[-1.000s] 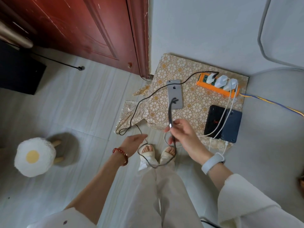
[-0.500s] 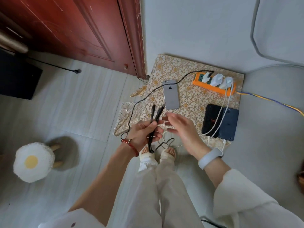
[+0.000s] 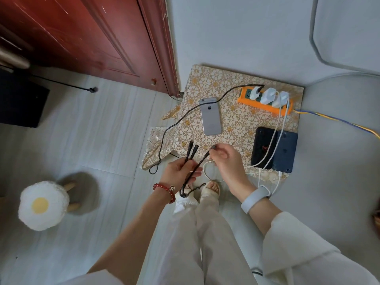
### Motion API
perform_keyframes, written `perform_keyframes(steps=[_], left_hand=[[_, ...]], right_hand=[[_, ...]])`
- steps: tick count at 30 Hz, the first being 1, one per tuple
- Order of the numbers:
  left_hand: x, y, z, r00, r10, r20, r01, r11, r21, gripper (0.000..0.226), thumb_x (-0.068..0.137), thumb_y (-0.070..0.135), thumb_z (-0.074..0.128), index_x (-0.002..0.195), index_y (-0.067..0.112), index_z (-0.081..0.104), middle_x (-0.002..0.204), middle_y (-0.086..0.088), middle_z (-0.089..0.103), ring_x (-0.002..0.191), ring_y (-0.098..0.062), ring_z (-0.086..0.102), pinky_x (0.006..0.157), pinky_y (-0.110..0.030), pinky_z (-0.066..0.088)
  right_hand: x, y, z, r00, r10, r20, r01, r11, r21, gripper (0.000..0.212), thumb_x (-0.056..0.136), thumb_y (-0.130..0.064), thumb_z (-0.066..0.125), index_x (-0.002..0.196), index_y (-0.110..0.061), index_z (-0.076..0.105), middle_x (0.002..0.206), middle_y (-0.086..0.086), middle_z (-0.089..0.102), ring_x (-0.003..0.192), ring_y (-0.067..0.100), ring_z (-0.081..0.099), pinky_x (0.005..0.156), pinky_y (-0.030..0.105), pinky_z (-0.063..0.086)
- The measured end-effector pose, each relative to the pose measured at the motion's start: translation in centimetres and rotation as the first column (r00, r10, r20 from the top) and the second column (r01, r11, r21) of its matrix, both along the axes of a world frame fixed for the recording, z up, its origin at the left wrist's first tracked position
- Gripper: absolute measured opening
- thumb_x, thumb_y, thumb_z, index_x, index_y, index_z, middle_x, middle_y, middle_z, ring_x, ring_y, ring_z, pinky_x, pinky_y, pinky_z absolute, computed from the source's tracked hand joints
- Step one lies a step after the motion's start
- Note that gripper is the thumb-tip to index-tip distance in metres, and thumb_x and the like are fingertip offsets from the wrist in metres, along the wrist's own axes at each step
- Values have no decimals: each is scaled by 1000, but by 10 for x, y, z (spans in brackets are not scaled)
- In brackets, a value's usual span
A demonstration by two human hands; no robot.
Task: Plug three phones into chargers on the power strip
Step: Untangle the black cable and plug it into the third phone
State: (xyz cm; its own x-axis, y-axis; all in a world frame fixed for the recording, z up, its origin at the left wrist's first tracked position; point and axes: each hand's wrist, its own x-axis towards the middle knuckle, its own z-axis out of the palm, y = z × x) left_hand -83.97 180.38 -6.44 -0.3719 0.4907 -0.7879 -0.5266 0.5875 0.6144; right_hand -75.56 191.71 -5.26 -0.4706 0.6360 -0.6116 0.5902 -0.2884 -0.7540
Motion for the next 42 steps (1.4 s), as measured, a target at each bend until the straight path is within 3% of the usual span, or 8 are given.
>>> perform_keyframes(steps=[7, 15, 23, 26, 33, 35, 39, 42], left_hand=[[18, 7, -9, 674, -624, -396, 533, 782, -324, 13, 95, 17, 30, 86, 10, 35, 94, -13, 42, 86, -40, 53, 66, -39, 36], [34, 18, -19, 435, -821, -369, 646, 570, -507, 22, 95, 18, 29, 105, 1, 38, 110, -15, 42, 86, -39, 56, 63, -37, 37], [34, 37, -43, 635, -760, -143, 676, 635, -375, 55, 87, 41, 50, 127, 10, 28, 128, -16, 35, 108, -36, 51, 93, -43, 44], [10, 50, -66, 562, -818, -118, 724, 556, -408, 73, 83, 42, 55, 141, 19, 16, 145, -16, 19, 133, -34, 28, 108, -47, 32], [-25, 141, -115, 662, -583, -471, 333, 792, -512, 60, 87, 28, 49, 136, 2, 24, 140, -22, 26, 128, -38, 26, 107, -45, 25], [-21, 168, -130, 666, -558, -494, 259, 795, -549, 73, 84, 37, 52, 137, 1, 18, 141, -21, 22, 129, -39, 22, 105, -46, 26], [-11, 198, -150, 709, -507, -490, 67, 740, -669, 104, 70, 59, 62, 139, 2, 8, 143, -17, 16, 131, -35, 18, 98, -53, 33], [-10, 205, -155, 701, -496, -512, -18, 706, -708, 110, 65, 56, 68, 139, 2, 8, 140, -15, 21, 127, -33, 23, 92, -52, 38]], right_hand=[[0, 0, -7, 936, 284, 208, -348, 828, 439, 28, 78, -40, 64, 83, -13, 65, 82, 1, 58, 86, 19, 47, 80, 33, 39], [1, 9, -20, 881, 325, 342, -440, 828, 348, 19, 81, -36, 60, 93, -26, 70, 107, -2, 63, 111, 21, 43, 94, 45, 31], [3, 29, -43, 942, 132, 309, -184, 972, 144, 16, 83, -26, 60, 93, -14, 64, 99, 2, 67, 105, 26, 56, 97, 50, 41], [24, 38, -58, 980, 78, 181, -115, 972, 207, 17, 87, -17, 57, 100, -5, 59, 112, 9, 62, 109, 22, 53, 99, 32, 38], [65, 42, -94, 999, -9, 51, 10, 1000, -4, 5, 95, -14, 42, 91, -14, 46, 66, -2, 55, 55, 0, 58, 67, 16, 50], [75, 44, -108, 985, 69, 155, -64, 997, -41, 18, 98, -18, 33, 107, -10, 46, 76, 3, 54, 62, 11, 59, 74, 31, 52], [95, 49, -128, 886, 385, 258, -386, 921, -51, 37, 97, -15, 31, 133, -14, 39, 119, 5, 58, 112, 21, 53, 85, 22, 35], [95, 56, -133, 927, 332, 177, -319, 943, -99, 30, 94, -15, 37, 123, -15, 47, 81, -6, 60, 74, 15, 58, 79, 36, 45]])
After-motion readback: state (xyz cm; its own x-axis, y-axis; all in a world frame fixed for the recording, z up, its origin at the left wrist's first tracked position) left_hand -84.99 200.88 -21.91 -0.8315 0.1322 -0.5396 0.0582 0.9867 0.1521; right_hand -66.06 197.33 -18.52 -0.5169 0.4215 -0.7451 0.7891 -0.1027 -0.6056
